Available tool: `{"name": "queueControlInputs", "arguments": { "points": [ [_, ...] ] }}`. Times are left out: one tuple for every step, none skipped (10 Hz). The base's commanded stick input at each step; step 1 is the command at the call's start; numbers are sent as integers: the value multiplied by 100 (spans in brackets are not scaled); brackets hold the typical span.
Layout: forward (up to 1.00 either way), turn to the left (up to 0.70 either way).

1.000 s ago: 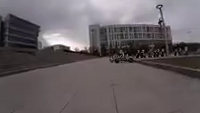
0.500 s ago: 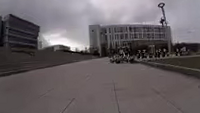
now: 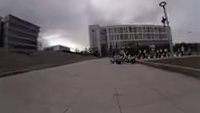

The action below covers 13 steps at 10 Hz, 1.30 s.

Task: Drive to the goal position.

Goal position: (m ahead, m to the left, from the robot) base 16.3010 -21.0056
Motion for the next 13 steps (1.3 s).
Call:
{"name": "queueControlInputs", "arguments": {
  "points": [
    [49, -1],
    [49, -1],
    [49, -1],
    [49, -1],
    [49, 0],
    [49, 0],
    [50, -1],
    [50, -1],
    [50, -1],
    [50, -1],
    [50, -2],
    [50, -2],
    [50, -2]
  ]
}}
